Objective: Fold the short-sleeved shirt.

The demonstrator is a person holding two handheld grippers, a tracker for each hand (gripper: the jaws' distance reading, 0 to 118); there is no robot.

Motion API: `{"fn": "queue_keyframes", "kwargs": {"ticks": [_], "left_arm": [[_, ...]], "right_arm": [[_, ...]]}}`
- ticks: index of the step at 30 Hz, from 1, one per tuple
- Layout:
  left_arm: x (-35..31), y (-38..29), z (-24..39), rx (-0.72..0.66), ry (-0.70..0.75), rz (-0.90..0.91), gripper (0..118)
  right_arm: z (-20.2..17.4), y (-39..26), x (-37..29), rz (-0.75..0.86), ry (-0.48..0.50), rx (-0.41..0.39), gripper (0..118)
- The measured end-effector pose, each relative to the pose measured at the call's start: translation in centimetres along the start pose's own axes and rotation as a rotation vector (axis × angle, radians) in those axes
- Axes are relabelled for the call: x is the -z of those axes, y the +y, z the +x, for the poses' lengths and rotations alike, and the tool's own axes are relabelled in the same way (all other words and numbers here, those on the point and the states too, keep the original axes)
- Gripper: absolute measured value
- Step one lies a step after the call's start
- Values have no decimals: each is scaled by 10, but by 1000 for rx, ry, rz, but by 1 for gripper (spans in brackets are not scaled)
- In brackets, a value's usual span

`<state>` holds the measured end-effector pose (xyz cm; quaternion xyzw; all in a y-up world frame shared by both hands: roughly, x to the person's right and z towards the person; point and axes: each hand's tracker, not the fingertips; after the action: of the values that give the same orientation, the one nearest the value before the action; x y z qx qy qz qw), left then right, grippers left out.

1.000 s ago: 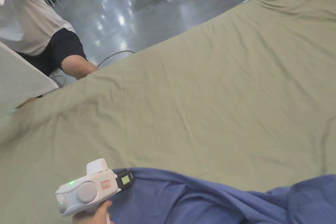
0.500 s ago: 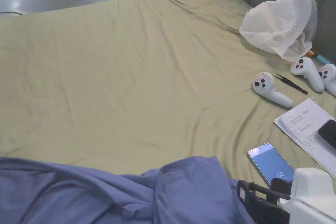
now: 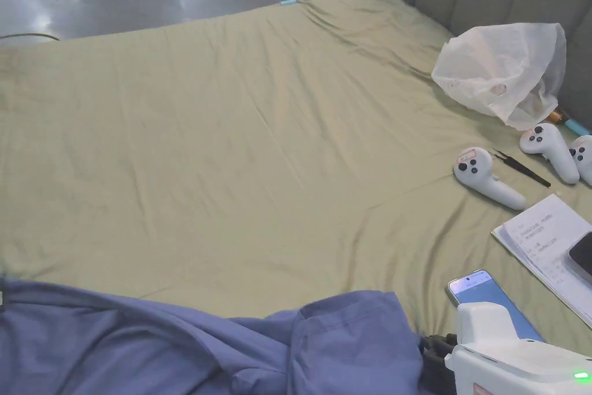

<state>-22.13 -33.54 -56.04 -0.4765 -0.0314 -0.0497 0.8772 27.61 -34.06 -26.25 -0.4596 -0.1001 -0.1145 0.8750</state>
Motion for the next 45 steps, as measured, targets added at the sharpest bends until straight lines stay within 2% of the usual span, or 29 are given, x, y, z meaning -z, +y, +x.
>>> {"fn": "queue_keyframes", "kwargs": {"ticks": [2, 6, 8, 12, 15, 18, 20, 24, 28, 32, 36, 45], "left_arm": [[-25, 1, -6, 0, -18, 83, 0], [-131, 2, -33, 9, -76, 352, 0], [-196, 1, -55, -47, -96, 474, 0], [-327, -10, -101, -106, -102, 672, 0], [-407, -21, -126, -142, -60, 783, 0], [-465, -32, -141, -188, -49, 876, 0], [-495, -37, -143, -166, -6, 929, 0], [-527, -38, -149, -203, 20, 981, 0], [-538, -28, -160, -261, 15, 1009, 0], [-544, -17, -162, -257, 30, 1020, 0], [-545, 0, -158, -217, 59, 1023, 0], [-513, 54, -152, -211, 94, 991, 0]], "right_arm": [[10, 2, -23, 66, 47, 65, 2], [13, 20, -90, 237, 134, 62, 1], [4, 32, -128, 330, 160, 12, 2], [-20, 58, -200, 506, 156, -145, 1], [-29, 87, -242, 631, 166, -198, 1], [-39, 122, -278, 745, 190, -214, 1], [-51, 146, -298, 829, 186, -232, 1], [-70, 190, -327, 920, 175, -282, 1], [-80, 230, -341, 912, 231, -244, 1], [-93, 257, -350, 924, 160, -278, 1], [-97, 289, -354, 923, 166, -236, 1], [-114, 354, -331, 901, 117, -220, 1]]}}
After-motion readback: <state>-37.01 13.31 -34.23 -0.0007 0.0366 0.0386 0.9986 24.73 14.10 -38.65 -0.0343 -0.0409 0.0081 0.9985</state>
